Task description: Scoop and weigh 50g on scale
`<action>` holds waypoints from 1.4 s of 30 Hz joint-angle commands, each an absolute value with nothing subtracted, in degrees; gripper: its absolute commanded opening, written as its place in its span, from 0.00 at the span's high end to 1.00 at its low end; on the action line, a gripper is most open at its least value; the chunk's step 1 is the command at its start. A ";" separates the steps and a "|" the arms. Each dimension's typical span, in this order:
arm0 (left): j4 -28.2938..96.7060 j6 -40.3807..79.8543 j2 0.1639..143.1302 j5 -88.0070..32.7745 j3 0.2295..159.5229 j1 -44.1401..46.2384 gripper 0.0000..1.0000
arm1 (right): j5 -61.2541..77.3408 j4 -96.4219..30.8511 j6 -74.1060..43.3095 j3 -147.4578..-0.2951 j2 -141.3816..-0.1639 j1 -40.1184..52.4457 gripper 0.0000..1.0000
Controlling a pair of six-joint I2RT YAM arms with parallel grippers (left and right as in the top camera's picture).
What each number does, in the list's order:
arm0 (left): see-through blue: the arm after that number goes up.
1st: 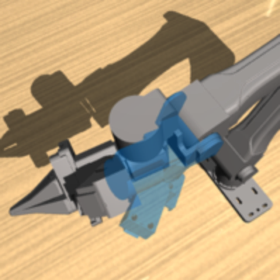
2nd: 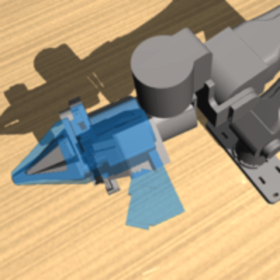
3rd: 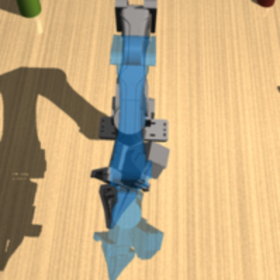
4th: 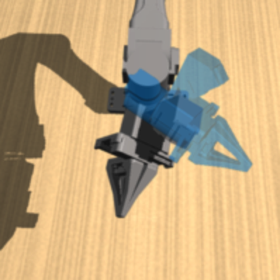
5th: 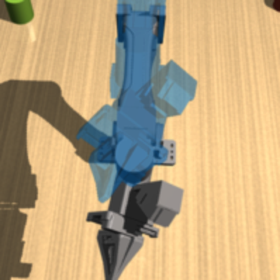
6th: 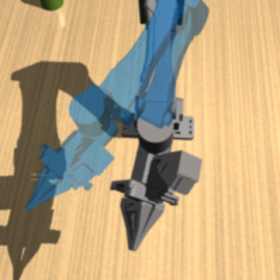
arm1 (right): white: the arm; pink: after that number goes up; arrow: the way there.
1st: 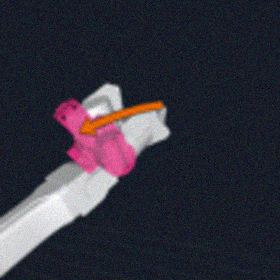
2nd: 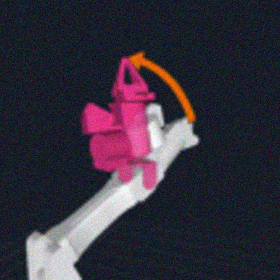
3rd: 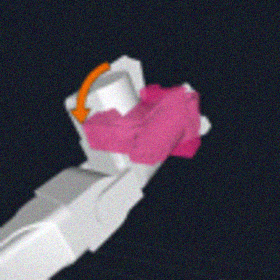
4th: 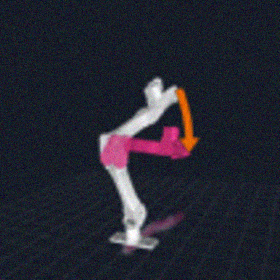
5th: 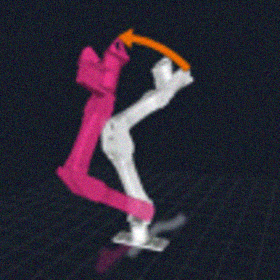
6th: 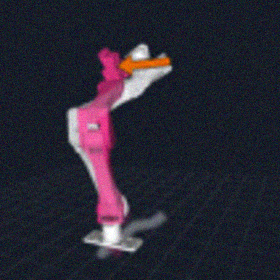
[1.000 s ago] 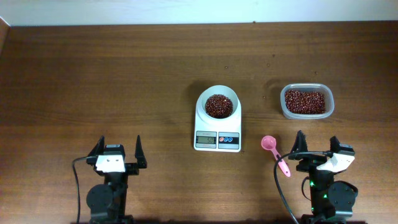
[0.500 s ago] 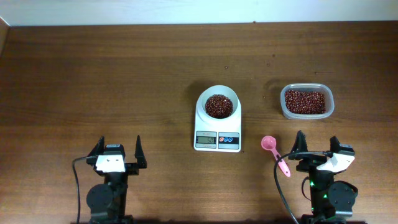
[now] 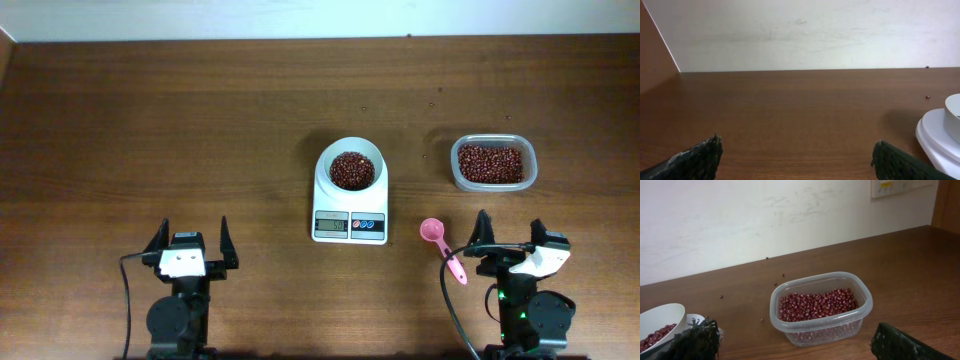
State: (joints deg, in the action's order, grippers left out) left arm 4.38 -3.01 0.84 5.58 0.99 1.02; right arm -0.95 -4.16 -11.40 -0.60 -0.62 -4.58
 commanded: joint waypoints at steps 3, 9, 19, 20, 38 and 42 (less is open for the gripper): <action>4.40 -4.71 0.27 4.62 0.51 1.34 0.01 | -0.62 -4.54 -10.92 -0.32 -0.21 -4.91 0.01; 4.58 -4.75 0.30 2.76 0.54 1.34 0.01 | -0.62 -4.54 -10.92 -0.32 -0.21 -4.91 0.01; 4.58 -4.75 0.30 2.76 0.54 1.34 0.01 | -0.62 -4.54 -10.92 -0.32 -0.21 -4.91 0.01; 4.58 -4.75 0.30 2.76 0.54 1.34 0.01 | -0.60 -4.54 -10.90 -0.32 -0.21 -4.84 0.01; 4.58 -4.75 0.30 2.76 0.54 1.34 0.01 | 4.71 -4.10 4.10 -0.32 -0.19 -4.91 0.01; 4.58 -4.75 0.30 2.76 0.51 1.34 0.01 | 4.73 -4.10 4.10 -0.32 -0.21 -4.91 0.01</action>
